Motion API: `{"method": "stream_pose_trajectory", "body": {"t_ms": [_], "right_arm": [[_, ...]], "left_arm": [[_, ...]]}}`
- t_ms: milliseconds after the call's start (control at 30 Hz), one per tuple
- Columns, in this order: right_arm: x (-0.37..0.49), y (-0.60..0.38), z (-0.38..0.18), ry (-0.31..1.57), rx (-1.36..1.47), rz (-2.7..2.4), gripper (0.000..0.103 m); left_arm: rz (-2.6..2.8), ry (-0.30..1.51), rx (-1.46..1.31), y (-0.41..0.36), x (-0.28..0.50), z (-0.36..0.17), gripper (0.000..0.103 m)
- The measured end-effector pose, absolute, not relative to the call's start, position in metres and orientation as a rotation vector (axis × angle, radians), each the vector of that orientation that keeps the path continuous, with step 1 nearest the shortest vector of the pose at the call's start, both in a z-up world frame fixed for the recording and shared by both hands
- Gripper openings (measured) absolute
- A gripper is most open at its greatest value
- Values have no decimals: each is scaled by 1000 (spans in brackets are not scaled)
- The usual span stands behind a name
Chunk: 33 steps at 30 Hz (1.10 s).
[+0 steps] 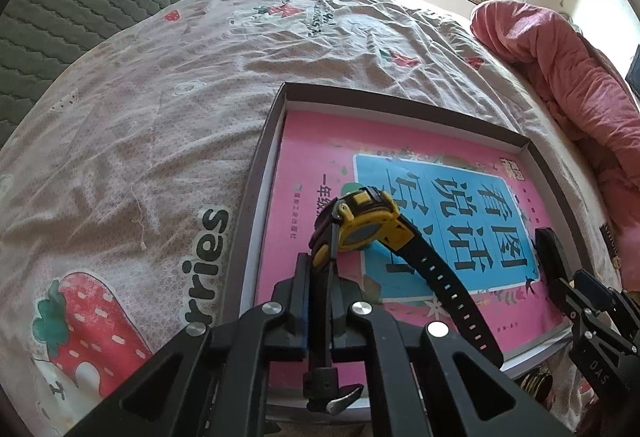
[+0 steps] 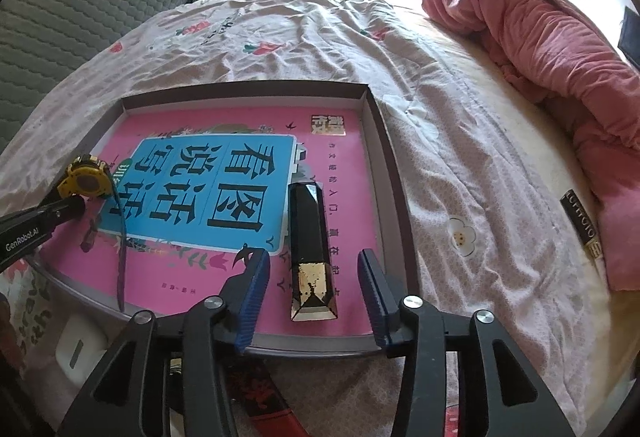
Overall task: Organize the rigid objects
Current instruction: 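Carry the watch into the grey box with the left tool while the right tool places the lipstick there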
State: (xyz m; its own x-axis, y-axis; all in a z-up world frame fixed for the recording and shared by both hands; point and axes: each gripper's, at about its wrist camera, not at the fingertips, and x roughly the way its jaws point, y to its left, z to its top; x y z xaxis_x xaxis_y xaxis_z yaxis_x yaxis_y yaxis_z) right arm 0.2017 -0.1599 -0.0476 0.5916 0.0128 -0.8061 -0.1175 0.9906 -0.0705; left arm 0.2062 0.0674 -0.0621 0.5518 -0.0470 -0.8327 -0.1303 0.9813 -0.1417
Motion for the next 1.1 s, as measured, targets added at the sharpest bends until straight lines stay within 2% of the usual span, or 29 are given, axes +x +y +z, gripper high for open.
{"method": "stream_pose_trajectory", "body": {"t_ms": [167, 567, 667, 733, 800, 933, 1100], "right_arm": [[201, -164, -44, 927, -117, 58, 59], [196, -169, -35, 907, -115, 48, 61], [195, -170, -34, 905, -114, 48, 61], [194, -170, -34, 904, -116, 48, 61], [193, -170, -33, 904, -118, 47, 61], [190, -169, -29, 893, -118, 42, 71], [188, -169, -23, 880, -117, 45, 73]], "left_arm": [[49, 973, -200, 68, 205, -56, 6], [59, 961, -192, 67, 201, -49, 8], [58, 949, -177, 67, 200, -46, 19], [53, 945, -179, 66, 199, -45, 36], [43, 945, -188, 66, 198, -43, 45], [53, 936, -169, 65, 195, -38, 45], [54, 929, -173, 67, 191, -31, 45]]}}
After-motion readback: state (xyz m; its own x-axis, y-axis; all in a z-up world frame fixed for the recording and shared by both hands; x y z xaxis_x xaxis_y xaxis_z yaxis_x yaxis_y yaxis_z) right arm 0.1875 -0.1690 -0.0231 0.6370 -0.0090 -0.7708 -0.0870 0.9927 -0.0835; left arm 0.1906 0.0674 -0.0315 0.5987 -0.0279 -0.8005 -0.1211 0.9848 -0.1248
